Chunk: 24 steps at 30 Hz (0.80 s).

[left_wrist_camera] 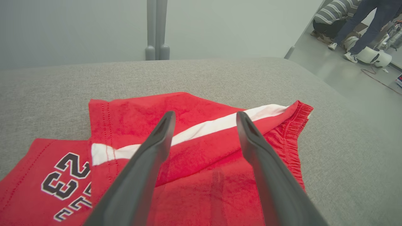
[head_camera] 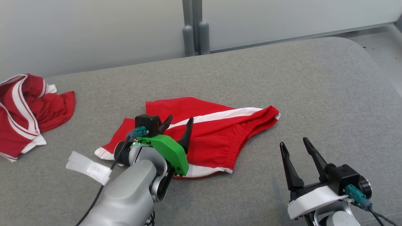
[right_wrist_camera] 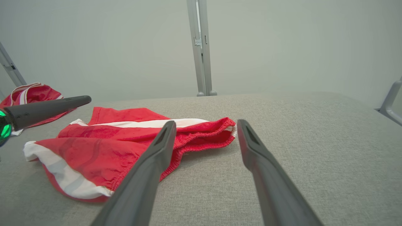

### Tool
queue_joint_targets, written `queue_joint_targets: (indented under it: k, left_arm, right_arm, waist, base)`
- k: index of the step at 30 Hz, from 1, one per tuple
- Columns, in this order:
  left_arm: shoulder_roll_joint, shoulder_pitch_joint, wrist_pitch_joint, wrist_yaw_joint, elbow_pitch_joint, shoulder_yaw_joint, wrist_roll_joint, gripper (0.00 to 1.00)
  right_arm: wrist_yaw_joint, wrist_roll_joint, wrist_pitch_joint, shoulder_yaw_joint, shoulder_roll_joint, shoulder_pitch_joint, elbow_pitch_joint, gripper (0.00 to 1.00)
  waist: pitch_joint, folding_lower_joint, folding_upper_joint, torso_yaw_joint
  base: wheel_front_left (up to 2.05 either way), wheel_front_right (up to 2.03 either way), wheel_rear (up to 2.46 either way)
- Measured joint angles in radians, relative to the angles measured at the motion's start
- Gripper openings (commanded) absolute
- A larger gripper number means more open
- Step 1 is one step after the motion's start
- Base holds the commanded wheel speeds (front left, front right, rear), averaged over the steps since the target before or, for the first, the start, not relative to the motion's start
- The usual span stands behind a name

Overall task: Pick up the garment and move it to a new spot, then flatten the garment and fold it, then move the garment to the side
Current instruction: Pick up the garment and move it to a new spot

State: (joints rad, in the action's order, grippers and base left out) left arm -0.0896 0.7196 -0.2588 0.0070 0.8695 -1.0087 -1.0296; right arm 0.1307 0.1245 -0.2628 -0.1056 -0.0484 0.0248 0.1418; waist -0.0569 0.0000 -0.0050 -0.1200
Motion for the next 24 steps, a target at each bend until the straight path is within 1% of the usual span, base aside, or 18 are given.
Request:
queue_joint_targets:
  k: [2,7,12,17,24]
  left_arm:
    - [-0.015,-0.037,-0.004,0.012,-0.039,0.038,0.023,1.0]
    - [-0.046,-0.154,-0.004,0.057,-0.131,0.144,0.088,1.0]
    - [-0.059,-0.265,-0.005,0.084,-0.21,0.221,0.157,1.0]
    - [-0.085,-0.336,-0.005,0.104,-0.275,0.306,0.223,1.0]
    - [-0.098,-0.408,-0.005,0.116,-0.35,0.39,0.298,1.0]
  right_arm:
    - [0.0,0.004,0.0,-0.008,0.0,-0.007,0.006,1.0]
    - [0.0,0.016,0.0,-0.041,0.0,-0.018,0.014,1.0]
    - [0.0,0.03,0.0,-0.073,0.0,-0.019,0.027,1.0]
    - [0.0,0.032,0.0,-0.093,0.0,-0.018,0.047,1.0]
    - [0.0,0.035,0.0,-0.106,0.0,-0.012,0.109,1.0]
  waist:
    - [0.009,0.0,0.0,0.017]
    - [0.025,0.0,0.0,0.057]
    - [0.036,0.0,0.0,0.087]
    - [0.043,0.0,0.0,0.105]
    - [0.041,0.0,0.0,0.134]
  base:
    - [0.0,0.0,0.0]
    - [0.0,0.0,0.0]
    - [0.0,0.0,0.0]
    - [0.0,0.0,0.0]
    - [0.0,0.0,0.0]
